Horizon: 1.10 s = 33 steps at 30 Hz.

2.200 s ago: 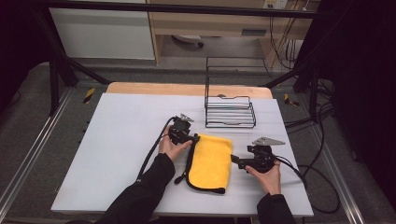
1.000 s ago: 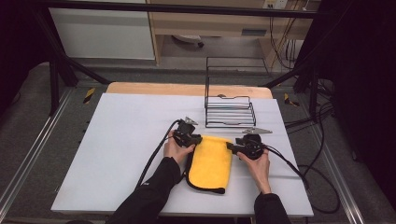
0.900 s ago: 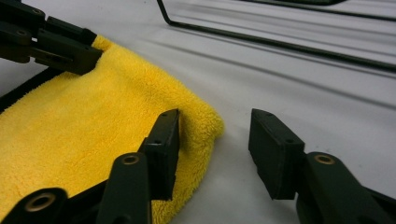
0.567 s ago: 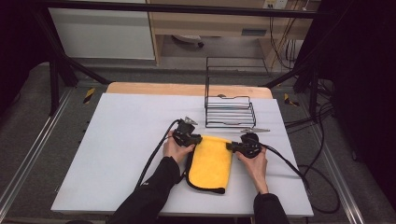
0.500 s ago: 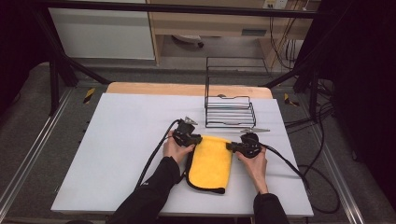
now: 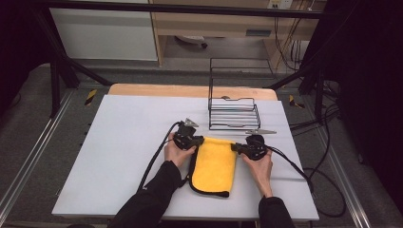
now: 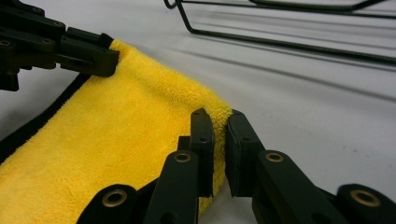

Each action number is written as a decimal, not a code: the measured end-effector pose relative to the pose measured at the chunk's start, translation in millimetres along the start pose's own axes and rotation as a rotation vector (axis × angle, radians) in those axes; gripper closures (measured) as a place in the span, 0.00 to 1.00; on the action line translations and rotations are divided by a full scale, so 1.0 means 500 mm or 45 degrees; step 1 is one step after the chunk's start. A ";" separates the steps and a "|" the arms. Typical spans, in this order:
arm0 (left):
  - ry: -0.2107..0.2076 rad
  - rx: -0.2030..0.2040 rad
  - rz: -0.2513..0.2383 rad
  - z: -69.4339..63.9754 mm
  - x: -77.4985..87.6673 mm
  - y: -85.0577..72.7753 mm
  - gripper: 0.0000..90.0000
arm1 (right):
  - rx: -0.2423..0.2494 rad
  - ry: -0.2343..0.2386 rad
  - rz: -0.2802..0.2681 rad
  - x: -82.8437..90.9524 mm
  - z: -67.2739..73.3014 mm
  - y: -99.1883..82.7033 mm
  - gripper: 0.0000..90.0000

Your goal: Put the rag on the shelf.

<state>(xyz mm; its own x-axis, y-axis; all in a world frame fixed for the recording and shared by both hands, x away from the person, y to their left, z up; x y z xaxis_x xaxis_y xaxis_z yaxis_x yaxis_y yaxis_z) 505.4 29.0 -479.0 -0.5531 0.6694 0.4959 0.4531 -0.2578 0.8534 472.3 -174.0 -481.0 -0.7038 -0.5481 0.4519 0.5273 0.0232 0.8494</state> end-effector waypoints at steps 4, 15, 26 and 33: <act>-0.012 0.001 -0.042 -0.002 0.018 0.008 0.89 | 0.016 0.023 -0.043 0.009 0.009 0.011 0.92; -0.026 -0.005 -0.159 -0.014 0.068 0.023 0.89 | 0.074 0.066 -0.139 0.038 0.038 0.039 0.92; -0.032 -0.003 -0.246 -0.026 0.111 0.032 0.89 | 0.118 0.095 -0.200 0.061 0.066 0.060 0.92; -0.022 -0.025 -0.284 -0.034 0.134 0.043 0.89 | 0.157 0.101 -0.238 0.076 0.082 0.072 0.92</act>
Point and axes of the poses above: each handheld gripper's, and its own axes: x roughly backward along the jaws, y roughly out of its top, z roughly to its left, the point moved 6 cm from there along -x, roughly forward along the jaws, and after that the axes turned 12 degrees about -z, right-handed, at the moved point
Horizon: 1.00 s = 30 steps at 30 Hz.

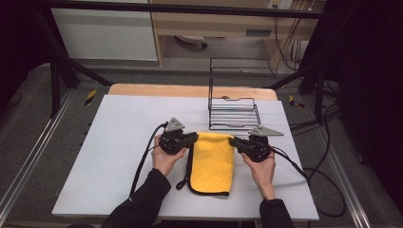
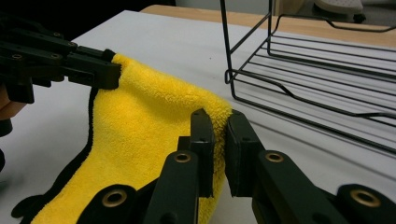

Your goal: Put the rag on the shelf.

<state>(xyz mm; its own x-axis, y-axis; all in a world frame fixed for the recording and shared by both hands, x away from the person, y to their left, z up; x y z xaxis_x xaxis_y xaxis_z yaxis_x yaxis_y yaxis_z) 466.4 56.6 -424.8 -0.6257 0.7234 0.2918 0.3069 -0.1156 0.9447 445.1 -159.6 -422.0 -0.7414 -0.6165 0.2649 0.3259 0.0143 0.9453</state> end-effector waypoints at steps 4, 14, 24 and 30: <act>0.000 -0.008 -0.031 -0.006 0.013 0.011 0.89 | 0.012 0.006 -0.025 0.007 0.007 0.011 0.92; -0.001 -0.015 -0.101 -0.022 0.041 0.040 0.89 | 0.057 0.011 -0.081 0.028 0.027 0.042 0.92; -0.008 -0.052 -0.177 -0.039 0.069 0.084 0.89 | 0.112 0.013 -0.153 0.053 0.046 0.081 0.93; -0.007 -0.075 -0.230 -0.051 0.081 0.115 0.89 | 0.153 0.002 -0.198 0.067 0.053 0.114 0.93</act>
Point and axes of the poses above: each handheld gripper's, and its own axes: x roughly backward along the jaws, y roughly out of its top, z roughly to its left, the point moved 6 cm from there along -x, roughly forward along the jaws, and after that the axes turned 12 degrees about -z, right-handed, at the moved point
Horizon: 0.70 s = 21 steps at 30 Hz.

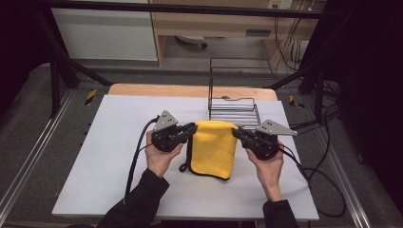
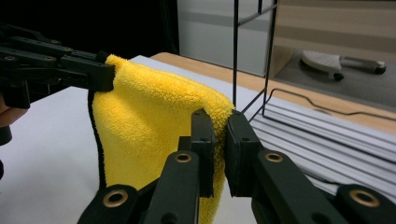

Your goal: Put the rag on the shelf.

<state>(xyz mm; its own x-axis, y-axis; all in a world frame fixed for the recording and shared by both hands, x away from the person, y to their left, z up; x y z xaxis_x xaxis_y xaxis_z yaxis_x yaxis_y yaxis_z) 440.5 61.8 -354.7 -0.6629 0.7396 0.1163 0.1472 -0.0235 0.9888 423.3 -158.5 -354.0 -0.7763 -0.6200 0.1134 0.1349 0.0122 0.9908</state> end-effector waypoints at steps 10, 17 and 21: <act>0.013 -0.036 -0.095 -0.013 0.007 0.060 0.89 | 0.071 -0.026 -0.081 0.012 0.004 0.065 0.93; 0.023 -0.060 -0.134 -0.015 0.007 0.089 0.90 | 0.095 -0.036 -0.119 0.016 0.005 0.092 0.93; 0.028 -0.066 -0.158 -0.018 0.004 0.103 0.90 | 0.113 -0.048 -0.142 0.017 0.004 0.109 0.93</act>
Point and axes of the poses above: each handheld gripper's, and its own axes: x roughly backward along the jaws, y roughly out of its top, z roughly to its left, the point moved 6 cm from there along -x, roughly forward along the jaws, and after that the axes turned 12 degrees about -z, right-handed, at the moved point
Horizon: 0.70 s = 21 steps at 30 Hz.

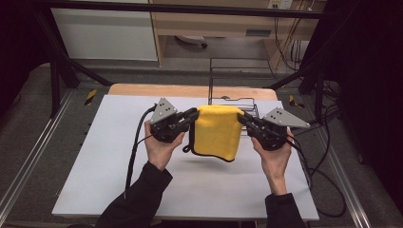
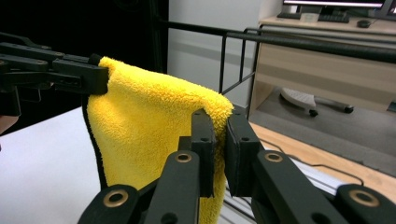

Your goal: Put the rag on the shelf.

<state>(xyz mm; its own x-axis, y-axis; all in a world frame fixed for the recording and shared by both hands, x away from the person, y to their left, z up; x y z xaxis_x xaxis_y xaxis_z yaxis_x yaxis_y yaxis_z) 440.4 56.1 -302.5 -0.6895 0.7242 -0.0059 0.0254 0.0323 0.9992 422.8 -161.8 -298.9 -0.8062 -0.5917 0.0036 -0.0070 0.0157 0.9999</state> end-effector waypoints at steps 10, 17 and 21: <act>0.014 -0.014 -0.076 -0.009 -0.018 0.037 0.90 | 0.024 -0.038 -0.062 0.006 -0.011 0.040 0.93; 0.014 -0.027 -0.113 -0.014 -0.029 0.057 0.90 | 0.035 -0.064 -0.107 0.012 -0.020 0.064 0.93; 0.015 -0.024 -0.129 -0.013 -0.038 0.070 0.89 | 0.038 -0.077 -0.126 0.013 -0.026 0.077 0.93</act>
<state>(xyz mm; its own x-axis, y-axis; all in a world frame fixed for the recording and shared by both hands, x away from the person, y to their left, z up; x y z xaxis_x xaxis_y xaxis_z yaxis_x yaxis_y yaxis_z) 449.7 38.8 -267.1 -0.6964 0.7098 -0.1063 -0.0584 0.0916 0.9941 425.1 -175.6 -259.9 -0.8349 -0.5418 -0.0972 -0.1052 -0.0162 0.9943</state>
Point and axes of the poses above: each handheld gripper's, and its own axes: x roughly backward along the jaws, y roughly out of its top, z roughly to its left, the point moved 6 cm from there along -x, roughly forward along the jaws, and after that the axes turned 12 degrees about -z, right-handed, at the moved point
